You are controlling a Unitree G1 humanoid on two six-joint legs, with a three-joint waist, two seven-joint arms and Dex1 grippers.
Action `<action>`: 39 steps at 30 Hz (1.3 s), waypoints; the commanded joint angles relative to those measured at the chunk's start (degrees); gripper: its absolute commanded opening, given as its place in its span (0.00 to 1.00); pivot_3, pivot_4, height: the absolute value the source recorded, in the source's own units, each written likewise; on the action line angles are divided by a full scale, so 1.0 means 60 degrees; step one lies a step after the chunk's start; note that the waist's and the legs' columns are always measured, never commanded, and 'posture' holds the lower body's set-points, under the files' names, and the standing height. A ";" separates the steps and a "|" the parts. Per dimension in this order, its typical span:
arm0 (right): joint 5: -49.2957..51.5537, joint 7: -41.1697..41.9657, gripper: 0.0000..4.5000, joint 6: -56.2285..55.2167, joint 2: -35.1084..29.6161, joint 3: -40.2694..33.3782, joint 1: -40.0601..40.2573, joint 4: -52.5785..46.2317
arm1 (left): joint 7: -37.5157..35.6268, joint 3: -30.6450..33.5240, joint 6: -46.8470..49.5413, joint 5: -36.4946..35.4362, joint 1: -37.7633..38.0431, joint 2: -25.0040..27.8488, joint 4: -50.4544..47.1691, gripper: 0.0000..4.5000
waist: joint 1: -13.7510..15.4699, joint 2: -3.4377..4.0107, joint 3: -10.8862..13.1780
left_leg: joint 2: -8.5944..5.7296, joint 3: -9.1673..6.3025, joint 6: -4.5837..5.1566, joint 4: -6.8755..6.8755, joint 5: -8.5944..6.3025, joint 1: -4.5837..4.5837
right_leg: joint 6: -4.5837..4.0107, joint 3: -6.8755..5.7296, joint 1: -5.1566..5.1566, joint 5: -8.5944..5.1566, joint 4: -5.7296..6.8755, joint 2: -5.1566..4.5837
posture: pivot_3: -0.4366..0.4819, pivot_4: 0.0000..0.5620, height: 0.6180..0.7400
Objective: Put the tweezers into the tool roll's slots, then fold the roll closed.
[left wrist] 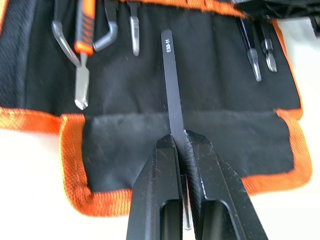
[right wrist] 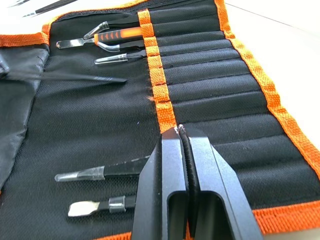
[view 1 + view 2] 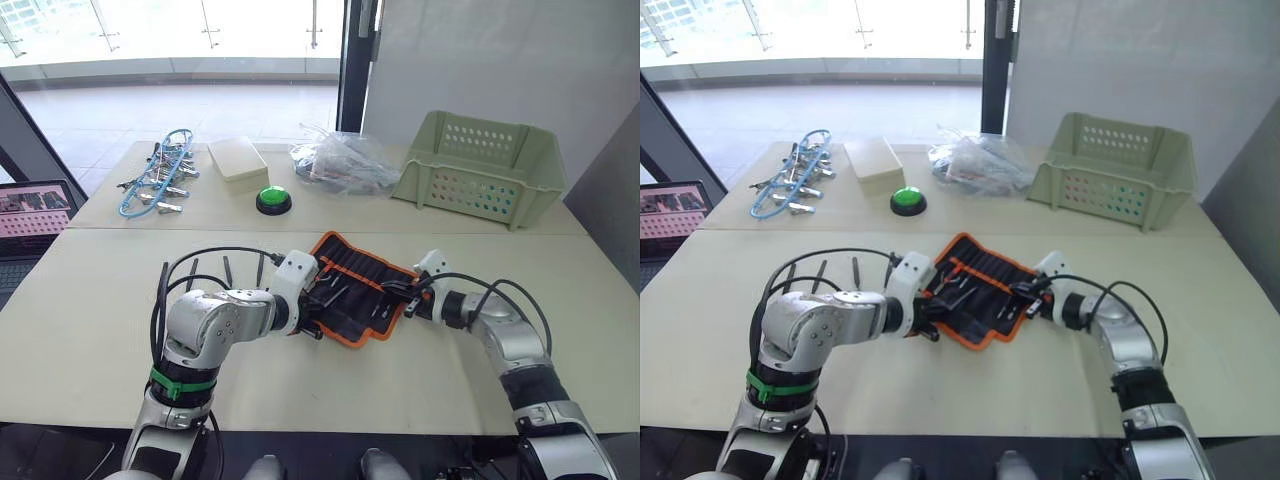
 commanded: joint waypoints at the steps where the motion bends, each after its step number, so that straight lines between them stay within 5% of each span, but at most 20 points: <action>1: -0.0130 -0.0127 0.02 0.0152 -0.0061 -0.0014 0.0243 -0.0002 | 0.0005 -0.0120 -0.0604 0.0430 -0.0026 -0.0007 0.0063 0.00 | 0.0001 0.0000 0.0000 | 0.0000 0.0000 0.0000 0.0000 0.0000 -0.0001 | 0.0000 0.0000 0.0000 0.0000 0.0000 0.0000 | 0.48 0.27 1.00; 9: -0.0314 -0.0078 0.02 -0.0237 0.0101 0.0203 0.0428 0.0209 | -0.0585 -0.1622 -0.2140 0.1507 -0.0533 0.0101 0.1112 0.00 | 0.0016 -0.0001 -0.0001 | -0.0001 0.0000 0.0000 0.0000 0.0000 0.0003 | 0.0000 -0.0001 0.0005 0.0000 -0.0001 0.0000 | 0.48 0.27 1.00; 24: -0.0297 -0.0150 0.02 -0.0323 0.0236 0.0225 0.0792 0.0015 | -0.1552 -0.1455 -0.4084 0.2265 -0.1385 -0.1087 0.3825 0.00 | 0.0026 -0.0003 -0.0006 | -0.0002 -0.0004 0.0006 -0.0001 -0.0003 0.0087 | 0.0003 -0.0011 0.0116 -0.0002 -0.0046 0.0000 | 0.48 0.27 1.00; 39: -0.0412 -0.0262 0.02 -0.0443 0.0440 0.0251 0.0644 0.0247 | -0.2783 -0.1192 -0.8802 0.3645 -0.2058 -0.2006 0.7904 0.00 | 0.0021 -0.0004 -0.0010 | -0.0002 -0.0007 0.0005 0.0000 -0.0003 0.0099 | 0.0006 -0.0015 0.0137 0.0000 -0.0055 0.0000 | 0.48 0.27 1.00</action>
